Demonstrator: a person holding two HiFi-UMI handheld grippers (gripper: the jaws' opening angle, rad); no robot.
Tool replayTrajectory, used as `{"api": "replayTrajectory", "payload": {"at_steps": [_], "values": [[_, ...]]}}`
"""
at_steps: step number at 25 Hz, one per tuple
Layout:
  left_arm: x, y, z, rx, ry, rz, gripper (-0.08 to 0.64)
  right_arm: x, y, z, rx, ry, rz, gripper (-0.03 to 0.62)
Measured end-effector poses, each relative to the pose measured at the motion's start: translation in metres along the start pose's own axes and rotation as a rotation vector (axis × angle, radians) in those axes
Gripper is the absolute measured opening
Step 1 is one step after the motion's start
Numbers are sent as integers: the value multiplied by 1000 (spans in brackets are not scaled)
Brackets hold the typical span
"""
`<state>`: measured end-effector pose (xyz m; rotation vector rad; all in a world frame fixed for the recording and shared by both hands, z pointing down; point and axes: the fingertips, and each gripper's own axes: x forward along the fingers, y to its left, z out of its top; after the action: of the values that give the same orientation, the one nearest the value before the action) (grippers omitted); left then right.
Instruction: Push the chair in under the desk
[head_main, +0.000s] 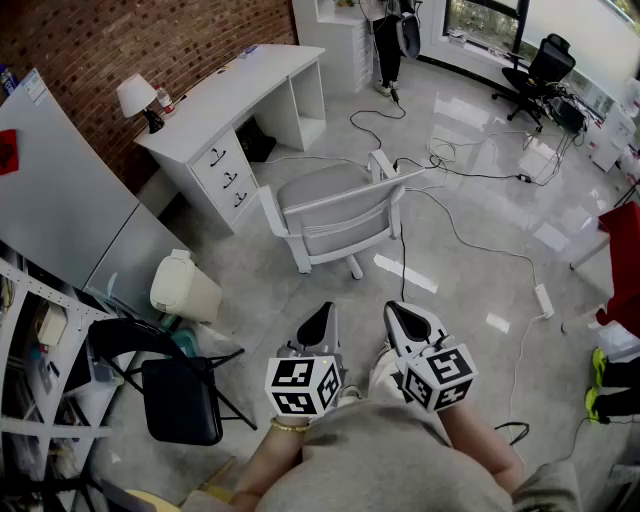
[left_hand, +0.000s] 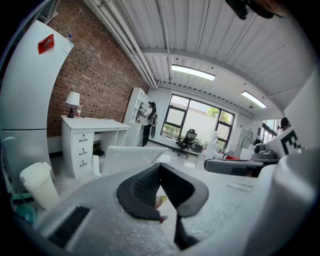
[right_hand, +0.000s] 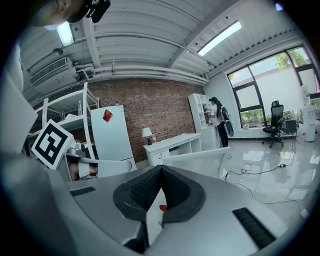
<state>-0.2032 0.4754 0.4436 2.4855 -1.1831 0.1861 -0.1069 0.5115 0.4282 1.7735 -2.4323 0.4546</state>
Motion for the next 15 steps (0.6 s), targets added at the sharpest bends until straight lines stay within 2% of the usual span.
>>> {"api": "replayTrajectory", "payload": {"at_steps": [9, 15], "values": [[0, -4, 6, 19, 9, -2, 8, 0, 4, 3, -11, 6, 5, 6], [2, -4, 12, 16, -2, -4, 8, 2, 1, 10, 43, -17, 24, 6]]}}
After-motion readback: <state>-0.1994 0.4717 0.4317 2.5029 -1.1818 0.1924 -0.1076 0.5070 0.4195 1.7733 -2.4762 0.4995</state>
